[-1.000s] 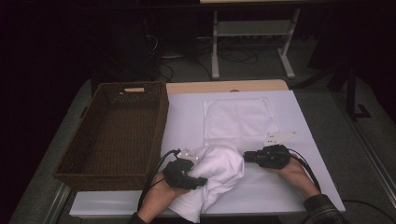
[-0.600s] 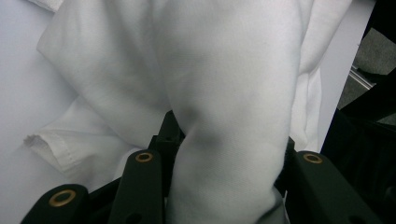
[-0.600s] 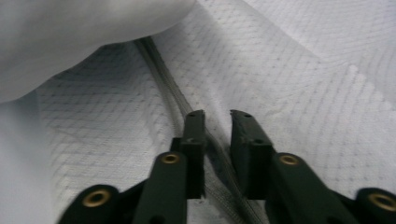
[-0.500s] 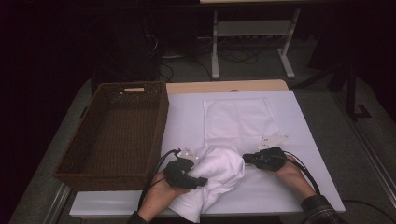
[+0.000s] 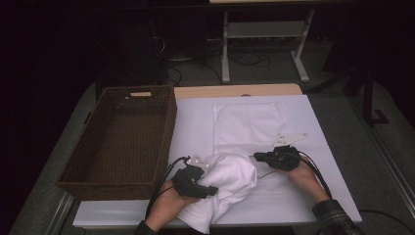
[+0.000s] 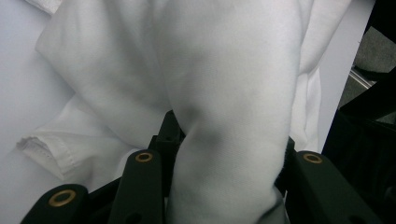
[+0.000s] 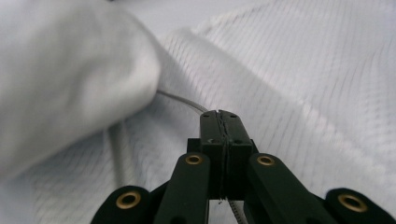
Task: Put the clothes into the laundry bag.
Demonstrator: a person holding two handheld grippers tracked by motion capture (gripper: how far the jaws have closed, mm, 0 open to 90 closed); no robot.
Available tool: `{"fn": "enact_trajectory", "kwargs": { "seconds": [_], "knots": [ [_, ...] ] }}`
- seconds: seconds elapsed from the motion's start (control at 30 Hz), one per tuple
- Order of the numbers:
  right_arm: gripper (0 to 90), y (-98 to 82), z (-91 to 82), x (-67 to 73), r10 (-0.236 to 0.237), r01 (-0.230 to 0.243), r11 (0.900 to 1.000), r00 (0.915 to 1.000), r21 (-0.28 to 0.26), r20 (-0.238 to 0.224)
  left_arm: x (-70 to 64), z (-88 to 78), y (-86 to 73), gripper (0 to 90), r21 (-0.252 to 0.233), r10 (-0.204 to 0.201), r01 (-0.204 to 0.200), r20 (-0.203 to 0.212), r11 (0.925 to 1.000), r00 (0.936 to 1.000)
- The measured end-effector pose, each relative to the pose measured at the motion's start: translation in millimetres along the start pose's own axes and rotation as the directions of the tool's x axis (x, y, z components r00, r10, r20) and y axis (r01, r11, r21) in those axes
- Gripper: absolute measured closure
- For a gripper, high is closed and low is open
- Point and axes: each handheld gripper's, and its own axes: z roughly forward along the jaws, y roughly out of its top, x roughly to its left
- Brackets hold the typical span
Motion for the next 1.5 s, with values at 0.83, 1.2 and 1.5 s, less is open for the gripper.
{"fn": "enact_trajectory", "kwargs": {
  "seconds": [0.83,1.2,1.5],
  "knots": [
    [89.2,38.3,2.5,-18.3,0.069,-0.066,0.994,0.9971,-0.09,0.031,-4.5,-5.5,7.9,60.1,0.002,0.04,-0.04,0.008,0.9992,0.9992],
    [89.2,39.4,2.7,-14.1,0.056,-0.054,0.995,0.9981,-0.086,0.026,-26.9,-6.5,39.0,60.1,-0.032,0.133,-0.131,0.051,0.9908,0.9898],
    [89.2,41.6,-9.2,-14.1,0.054,-0.053,0.992,0.9984,-0.111,0.014,-38.5,12.5,60.2,60.1,-0.013,0.198,-0.198,0.102,0.9802,0.9749]
  ]
}}
